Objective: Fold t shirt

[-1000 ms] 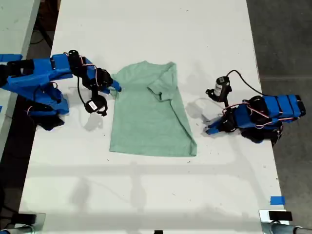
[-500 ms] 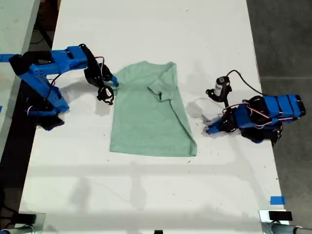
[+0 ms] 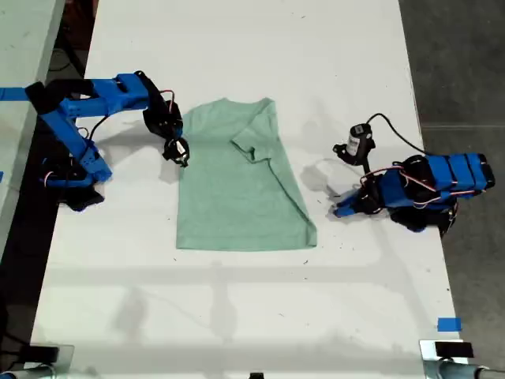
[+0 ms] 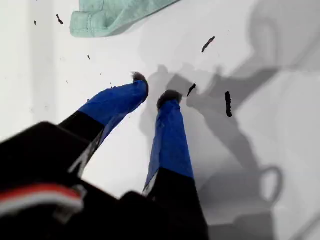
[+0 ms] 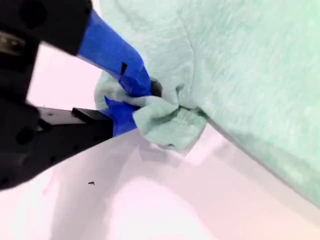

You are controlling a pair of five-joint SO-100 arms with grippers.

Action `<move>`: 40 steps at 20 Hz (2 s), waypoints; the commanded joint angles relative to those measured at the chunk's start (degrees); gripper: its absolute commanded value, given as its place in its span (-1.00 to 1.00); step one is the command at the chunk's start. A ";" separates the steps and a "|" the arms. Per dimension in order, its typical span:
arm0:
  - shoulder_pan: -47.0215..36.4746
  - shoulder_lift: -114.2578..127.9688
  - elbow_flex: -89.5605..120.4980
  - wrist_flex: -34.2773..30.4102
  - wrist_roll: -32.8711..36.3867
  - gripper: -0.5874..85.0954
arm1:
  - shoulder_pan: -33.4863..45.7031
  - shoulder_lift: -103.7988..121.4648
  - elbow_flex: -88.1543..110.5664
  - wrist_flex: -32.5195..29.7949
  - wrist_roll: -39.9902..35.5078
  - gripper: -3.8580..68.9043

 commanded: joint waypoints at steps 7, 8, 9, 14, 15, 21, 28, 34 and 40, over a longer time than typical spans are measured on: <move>6.24 5.27 -7.65 13.45 -6.42 -0.99 | 0.44 0.35 2.46 -1.76 -0.79 -0.68; 7.12 7.82 -8.88 15.38 -7.65 -0.99 | 0.44 0.35 2.46 -1.76 -0.79 -0.68; 7.91 10.11 -10.99 17.58 -8.70 -0.99 | 0.44 0.35 2.46 -1.76 -0.79 -0.68; 10.46 6.15 -29.62 24.96 -8.44 -0.99 | 0.44 0.35 2.46 -1.76 -0.79 -0.68; 10.55 2.99 -33.31 25.05 -8.09 -0.99 | 0.44 0.35 2.46 -1.76 -0.79 -0.68; 13.71 -24.35 -64.86 25.22 -1.23 -0.99 | 0.44 0.35 2.46 -1.76 -0.79 -0.68; 18.81 -33.05 -69.52 19.16 3.96 -0.99 | 0.44 0.35 2.46 -1.76 -0.79 -0.68; 21.71 -38.58 -69.52 17.84 8.26 -0.43 | 0.44 0.35 2.46 -1.76 -0.79 -0.68; 19.16 -26.72 -69.43 26.89 6.50 -0.45 | 0.44 0.35 2.46 -1.76 -0.79 -0.68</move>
